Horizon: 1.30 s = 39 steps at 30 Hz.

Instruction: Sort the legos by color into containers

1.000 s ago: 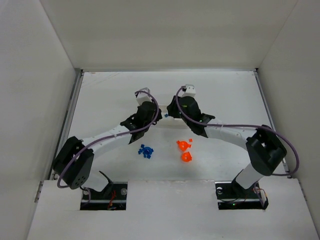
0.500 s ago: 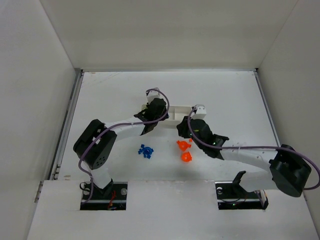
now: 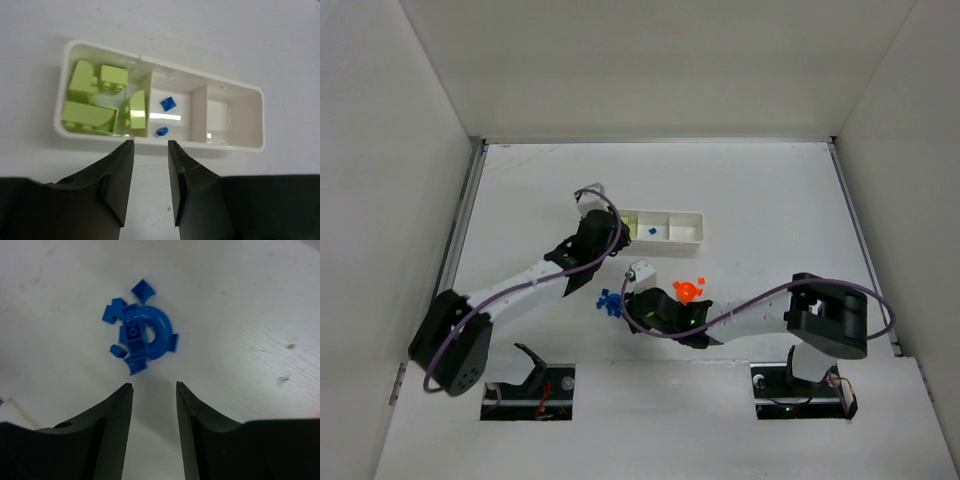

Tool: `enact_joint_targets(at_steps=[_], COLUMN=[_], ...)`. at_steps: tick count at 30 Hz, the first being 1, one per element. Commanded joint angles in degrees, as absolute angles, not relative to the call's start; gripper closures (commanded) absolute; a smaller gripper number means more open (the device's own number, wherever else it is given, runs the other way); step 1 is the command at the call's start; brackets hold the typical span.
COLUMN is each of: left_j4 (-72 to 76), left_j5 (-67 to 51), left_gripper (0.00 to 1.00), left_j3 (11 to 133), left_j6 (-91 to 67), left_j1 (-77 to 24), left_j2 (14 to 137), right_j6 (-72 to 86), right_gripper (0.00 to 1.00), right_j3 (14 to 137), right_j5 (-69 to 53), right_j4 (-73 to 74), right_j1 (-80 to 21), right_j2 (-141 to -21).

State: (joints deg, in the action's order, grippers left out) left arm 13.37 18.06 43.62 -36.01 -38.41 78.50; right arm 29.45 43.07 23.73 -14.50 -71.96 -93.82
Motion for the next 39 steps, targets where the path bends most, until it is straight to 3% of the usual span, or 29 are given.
enact_joint_targets(at_steps=[1, 12, 19, 28, 39], left_j4=[8.46, -11.59, -16.26, -16.17, -11.87], left_j5=[19.07, 18.99, 18.55, 18.98, 18.54], left_gripper=[0.71, 0.81, 0.75, 0.72, 0.68], left_j3=[37.03, 24.18, 21.97, 21.89, 20.92], left_j6=[-37.43, -43.68, -47.1, -49.48, -49.57], left_j1=[-36.0, -35.2, -38.36, -42.14, -43.37], left_j2=[68.77, 49.49, 48.69, 51.24, 54.67], right_j6=[27.6, 26.99, 25.14, 24.61, 26.28], right_gripper=[0.54, 0.48, 0.49, 0.68, 0.71], right_j3=[47.45, 50.62, 52.73, 52.56, 48.43], right_j5=[23.47, 24.34, 24.61, 25.31, 25.75], right_j4=[-19.07, -19.51, -19.16, -19.25, -19.86], right_j1=[-73.95, -74.31, -74.05, -73.34, -73.08], right_j2=[-96.85, -104.5, -108.01, -106.53, -100.11])
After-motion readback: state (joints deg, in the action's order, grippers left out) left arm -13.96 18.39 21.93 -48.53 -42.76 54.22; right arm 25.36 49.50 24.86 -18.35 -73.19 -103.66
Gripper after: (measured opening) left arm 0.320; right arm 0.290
